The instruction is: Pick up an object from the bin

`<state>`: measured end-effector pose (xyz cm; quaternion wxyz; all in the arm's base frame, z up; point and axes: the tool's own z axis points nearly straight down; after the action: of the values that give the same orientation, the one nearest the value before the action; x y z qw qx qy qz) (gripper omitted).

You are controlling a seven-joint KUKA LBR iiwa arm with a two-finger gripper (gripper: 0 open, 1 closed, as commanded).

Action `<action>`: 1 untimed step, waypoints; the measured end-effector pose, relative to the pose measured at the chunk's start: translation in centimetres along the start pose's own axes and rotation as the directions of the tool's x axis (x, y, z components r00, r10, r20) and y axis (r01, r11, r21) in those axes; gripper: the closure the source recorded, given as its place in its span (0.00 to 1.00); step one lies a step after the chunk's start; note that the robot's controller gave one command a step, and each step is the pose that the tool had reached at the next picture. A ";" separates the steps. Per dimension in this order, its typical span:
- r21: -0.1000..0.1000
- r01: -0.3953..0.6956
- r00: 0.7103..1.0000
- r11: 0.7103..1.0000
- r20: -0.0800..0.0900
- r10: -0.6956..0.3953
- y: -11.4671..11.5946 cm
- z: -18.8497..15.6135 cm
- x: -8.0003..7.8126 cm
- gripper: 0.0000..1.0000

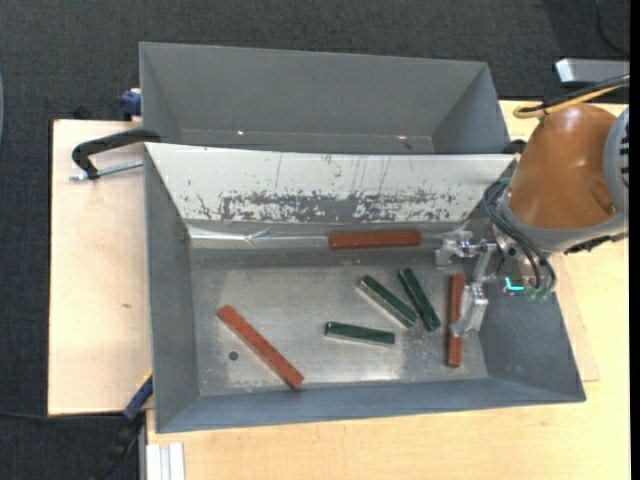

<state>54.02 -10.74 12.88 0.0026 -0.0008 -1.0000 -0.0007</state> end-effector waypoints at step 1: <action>0.001 0.001 1.000 1.000 0.005 -0.001 0.0 -0.3 -0.1 0.00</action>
Offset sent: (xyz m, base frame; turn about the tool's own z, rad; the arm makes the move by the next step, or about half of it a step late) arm -0.0358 0.0071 -0.0513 0.0200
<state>54.15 -10.71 13.16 0.0000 -0.0002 -1.0000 -0.0002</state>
